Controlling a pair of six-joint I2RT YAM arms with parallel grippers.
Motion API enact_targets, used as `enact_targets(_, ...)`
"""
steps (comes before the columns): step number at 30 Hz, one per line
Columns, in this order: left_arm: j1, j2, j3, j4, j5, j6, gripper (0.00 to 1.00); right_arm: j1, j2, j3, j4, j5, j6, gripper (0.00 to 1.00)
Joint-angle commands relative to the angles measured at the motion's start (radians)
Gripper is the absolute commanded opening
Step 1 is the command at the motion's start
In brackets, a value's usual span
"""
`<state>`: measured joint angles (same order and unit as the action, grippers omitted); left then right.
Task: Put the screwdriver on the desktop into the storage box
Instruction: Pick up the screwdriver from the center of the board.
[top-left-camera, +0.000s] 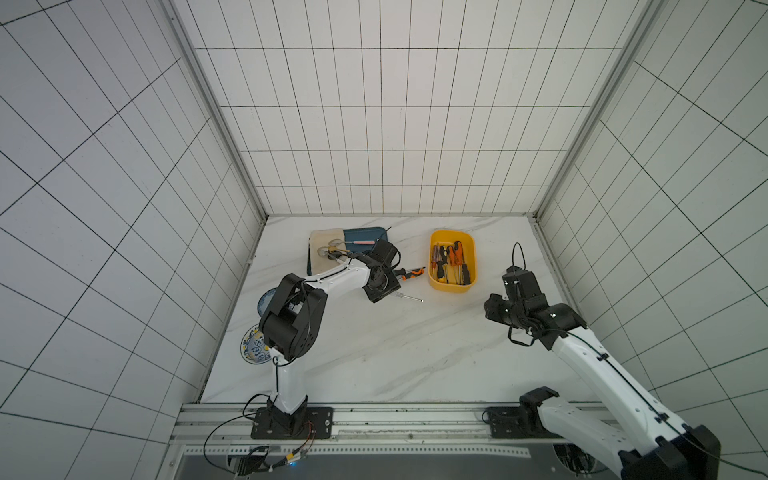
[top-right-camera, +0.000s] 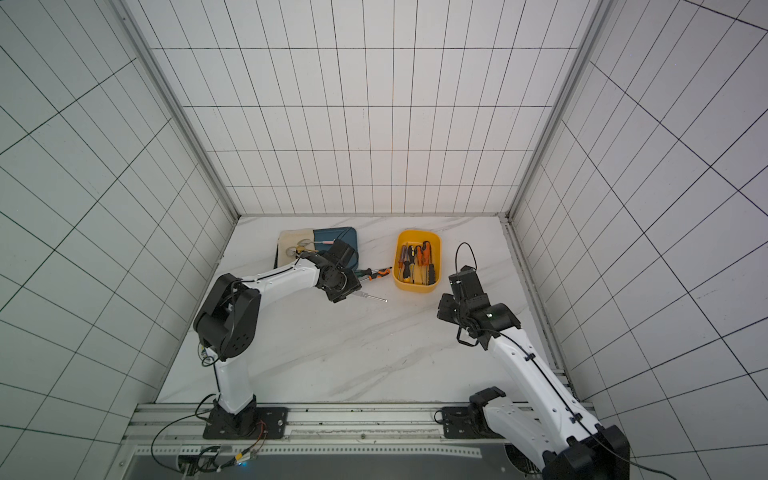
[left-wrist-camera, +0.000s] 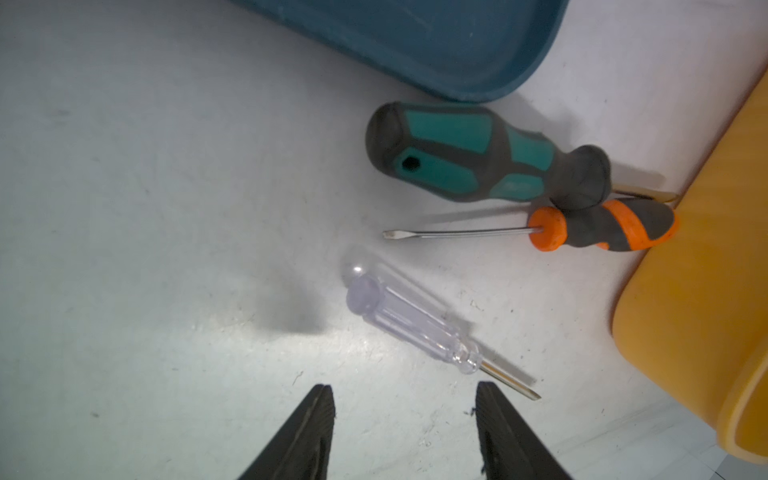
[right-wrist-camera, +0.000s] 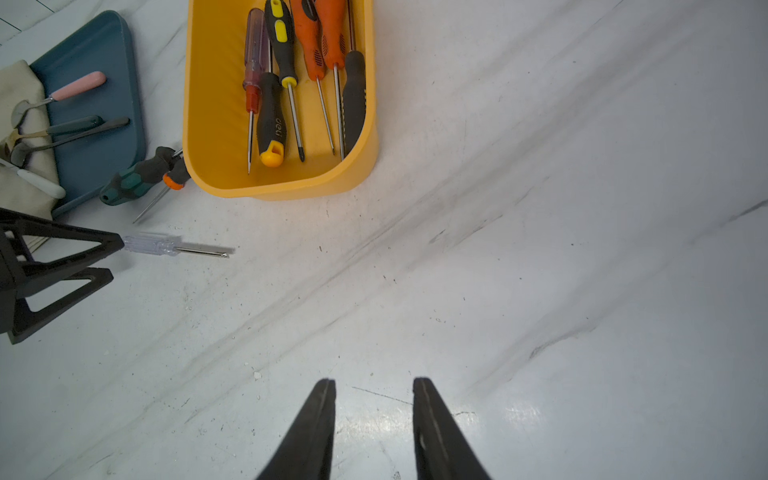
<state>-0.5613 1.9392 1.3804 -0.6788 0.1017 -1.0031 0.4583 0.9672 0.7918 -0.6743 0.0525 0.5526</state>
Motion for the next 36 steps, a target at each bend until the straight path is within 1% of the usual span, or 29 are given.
enact_targets(1, 0.011, 0.038, 0.043, -0.021, 0.010, -0.020, 0.58, 0.005, -0.019, -0.036, 0.005, 0.015, 0.012, 0.35)
enact_targets(4, 0.018, 0.070, 0.068, -0.034, 0.031, -0.031, 0.58, 0.005, -0.023, -0.042, 0.008, 0.023, 0.013, 0.35)
enact_targets(14, 0.020, 0.154, 0.162, -0.114, 0.045, -0.052, 0.57, 0.005, -0.018, -0.048, 0.020, 0.033, 0.020, 0.35)
enact_targets(18, 0.022, 0.182, 0.179, -0.132, 0.058, -0.060, 0.56, 0.005, -0.024, -0.056, 0.025, 0.035, 0.027, 0.35)
enact_targets(24, 0.024, 0.200, 0.177, -0.143, 0.080, -0.062, 0.52, 0.003, -0.034, -0.060, 0.027, 0.045, 0.030, 0.35)
enact_targets(26, 0.024, 0.204, 0.178, -0.143, 0.090, -0.056, 0.47, 0.003, -0.033, -0.062, 0.031, 0.046, 0.033, 0.35)
enact_targets(27, 0.025, 0.206, 0.180, -0.147, 0.094, -0.055, 0.46, 0.003, -0.035, -0.064, 0.033, 0.046, 0.036, 0.35)
enact_targets(29, 0.026, 0.207, 0.178, -0.146, 0.105, -0.052, 0.40, 0.003, -0.039, -0.067, 0.035, 0.048, 0.039, 0.35)
enact_targets(32, 0.026, 0.201, 0.168, -0.143, 0.121, -0.051, 0.35, 0.003, -0.045, -0.072, 0.036, 0.056, 0.043, 0.35)
enact_targets(33, 0.026, 0.197, 0.161, -0.138, 0.126, -0.049, 0.31, 0.003, -0.047, -0.074, 0.036, 0.058, 0.045, 0.35)
enact_targets(36, 0.026, 0.180, 0.135, -0.126, 0.136, -0.048, 0.27, 0.003, -0.050, -0.077, 0.039, 0.060, 0.049, 0.35)
